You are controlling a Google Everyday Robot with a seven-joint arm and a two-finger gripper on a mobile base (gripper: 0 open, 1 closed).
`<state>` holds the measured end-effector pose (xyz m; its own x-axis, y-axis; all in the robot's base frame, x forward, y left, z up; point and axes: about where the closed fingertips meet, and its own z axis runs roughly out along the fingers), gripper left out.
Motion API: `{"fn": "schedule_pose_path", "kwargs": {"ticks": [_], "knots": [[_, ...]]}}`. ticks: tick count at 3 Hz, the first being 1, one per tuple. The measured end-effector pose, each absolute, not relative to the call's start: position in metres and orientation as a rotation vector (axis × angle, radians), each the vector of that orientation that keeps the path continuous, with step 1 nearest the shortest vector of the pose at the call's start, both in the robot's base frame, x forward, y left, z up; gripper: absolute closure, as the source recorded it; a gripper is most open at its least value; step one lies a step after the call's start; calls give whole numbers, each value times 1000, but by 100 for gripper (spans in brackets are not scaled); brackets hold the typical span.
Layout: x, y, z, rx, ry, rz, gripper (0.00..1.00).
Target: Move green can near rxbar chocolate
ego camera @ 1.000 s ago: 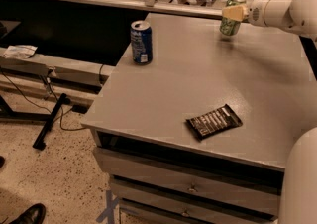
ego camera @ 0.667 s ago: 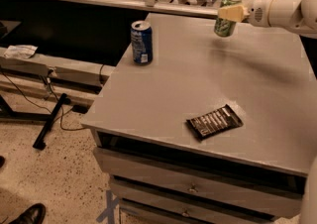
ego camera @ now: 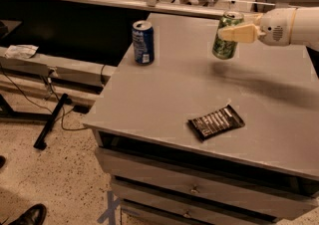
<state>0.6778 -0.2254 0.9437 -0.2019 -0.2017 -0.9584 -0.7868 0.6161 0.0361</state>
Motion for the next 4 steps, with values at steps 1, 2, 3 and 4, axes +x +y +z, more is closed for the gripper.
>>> {"fn": "schedule_pose_path", "kwargs": {"ticks": [1,2,3,4], "knots": [[636,-216,941,-868,1692,718,100],[592,-201,927,-952,1635,772,100],[574,-192,918,-999,1607,795,100],[560,-185,909,-1066,1603,803,84]]}}
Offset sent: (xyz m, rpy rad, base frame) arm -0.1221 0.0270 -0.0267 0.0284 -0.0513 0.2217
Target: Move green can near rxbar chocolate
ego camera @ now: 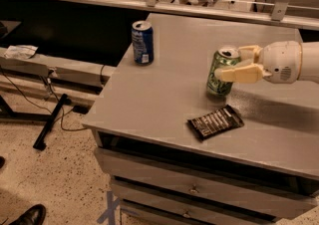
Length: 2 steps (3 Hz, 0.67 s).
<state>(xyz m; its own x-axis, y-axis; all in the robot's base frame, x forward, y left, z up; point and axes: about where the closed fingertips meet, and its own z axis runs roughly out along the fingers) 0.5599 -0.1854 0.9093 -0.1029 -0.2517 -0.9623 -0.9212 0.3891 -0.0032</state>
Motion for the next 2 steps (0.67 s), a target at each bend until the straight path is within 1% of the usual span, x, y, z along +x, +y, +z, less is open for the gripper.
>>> {"fn": "schedule_pose_path", "kwargs": {"ticks": [2], "knots": [[537,-191,892,-1137,1636,800,38]]}}
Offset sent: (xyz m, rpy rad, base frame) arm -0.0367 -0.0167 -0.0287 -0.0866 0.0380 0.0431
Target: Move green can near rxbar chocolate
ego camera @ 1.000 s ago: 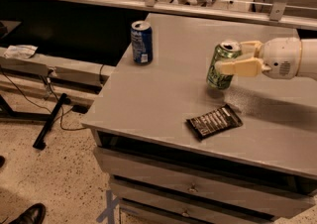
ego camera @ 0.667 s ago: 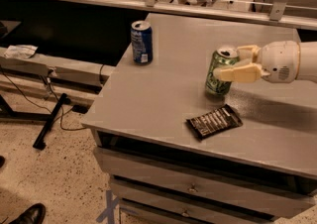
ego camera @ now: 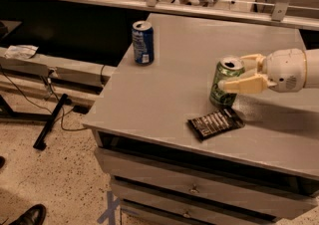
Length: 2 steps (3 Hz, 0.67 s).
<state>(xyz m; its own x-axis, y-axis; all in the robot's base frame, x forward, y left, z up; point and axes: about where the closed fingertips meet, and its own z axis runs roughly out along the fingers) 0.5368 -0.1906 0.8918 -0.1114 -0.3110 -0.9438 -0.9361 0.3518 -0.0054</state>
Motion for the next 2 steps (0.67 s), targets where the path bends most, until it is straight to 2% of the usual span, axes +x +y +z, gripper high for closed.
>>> {"fn": "schedule_pose_path", "kwargs": {"ticks": [1,2], "knots": [[530,-196,880,-1141,1661,808,7],[529,-200,877,-1139,1671,809,0]]}}
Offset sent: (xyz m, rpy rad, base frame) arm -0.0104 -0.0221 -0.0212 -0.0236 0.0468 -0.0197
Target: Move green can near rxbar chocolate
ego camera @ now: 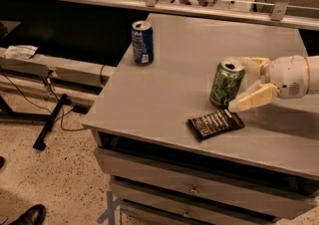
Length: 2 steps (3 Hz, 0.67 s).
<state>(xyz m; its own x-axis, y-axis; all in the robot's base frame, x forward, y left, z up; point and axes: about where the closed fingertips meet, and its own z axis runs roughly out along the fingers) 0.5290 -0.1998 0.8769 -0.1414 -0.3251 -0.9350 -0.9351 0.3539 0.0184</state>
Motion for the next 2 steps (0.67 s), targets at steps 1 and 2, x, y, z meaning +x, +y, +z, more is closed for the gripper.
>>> {"fn": "schedule_pose_path", "kwargs": {"ticks": [1,2], "knots": [[538,-258,890,-1089,1709,671,0],[548,-309,915,-1062,1714,523,0]]}}
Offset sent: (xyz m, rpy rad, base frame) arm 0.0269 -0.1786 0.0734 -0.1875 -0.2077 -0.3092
